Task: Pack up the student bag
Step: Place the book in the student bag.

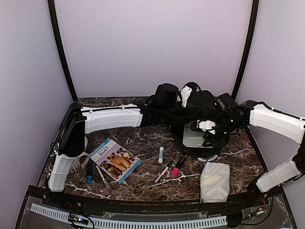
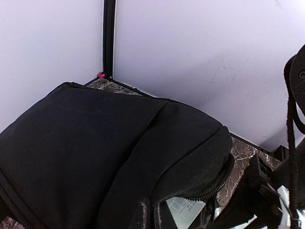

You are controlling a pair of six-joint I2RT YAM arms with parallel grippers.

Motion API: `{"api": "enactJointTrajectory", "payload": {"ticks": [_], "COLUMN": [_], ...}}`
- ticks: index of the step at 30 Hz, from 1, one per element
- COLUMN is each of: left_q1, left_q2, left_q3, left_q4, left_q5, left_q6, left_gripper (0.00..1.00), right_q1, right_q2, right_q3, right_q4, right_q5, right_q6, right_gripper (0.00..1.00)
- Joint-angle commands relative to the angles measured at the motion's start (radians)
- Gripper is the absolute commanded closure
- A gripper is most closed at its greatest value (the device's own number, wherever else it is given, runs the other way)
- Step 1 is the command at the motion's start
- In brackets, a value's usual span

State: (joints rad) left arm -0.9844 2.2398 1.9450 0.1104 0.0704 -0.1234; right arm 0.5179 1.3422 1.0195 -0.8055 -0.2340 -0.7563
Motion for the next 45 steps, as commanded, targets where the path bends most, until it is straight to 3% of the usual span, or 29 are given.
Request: {"api": "enactJointTrajectory", "payload": {"ticks": [1,8,11,25,32,45], "left_q1": [0.009,0.009,0.009,0.008,0.007,0.006], "left_q2": [-0.126,-0.126,-0.126,-0.124,-0.124,-0.12], "left_q3": [0.028,0.03,0.029,0.029,0.017,0.003], "left_q4": [0.01,0.007,0.012,0.007,0.003,-0.009], "left_q5": [0.035,0.059,0.064,0.074,0.085,0.118], "left_q6": [0.005,-0.011,-0.017,-0.023,-0.035,-0.065], "left_gripper": [1.0,1.0,1.0,1.0,1.0,1.0], "right_q1": [0.009,0.013,0.014,0.014,0.009,-0.008], "right_q2": [0.029,0.088,0.115,0.237,0.302,0.437], "right_q3": [-0.007,-0.04,-0.051,-0.044,-0.041,-0.052], "right_q4": [0.137,0.202,0.22,0.29,0.509,0.92], "right_q5": [0.205,0.264,0.277,0.295,0.448,0.616], "right_q6": [-0.062,-0.153,-0.182,-0.194,-0.155,-0.094], "right_gripper": [0.61,0.4,0.37,0.42,0.54,0.6]}}
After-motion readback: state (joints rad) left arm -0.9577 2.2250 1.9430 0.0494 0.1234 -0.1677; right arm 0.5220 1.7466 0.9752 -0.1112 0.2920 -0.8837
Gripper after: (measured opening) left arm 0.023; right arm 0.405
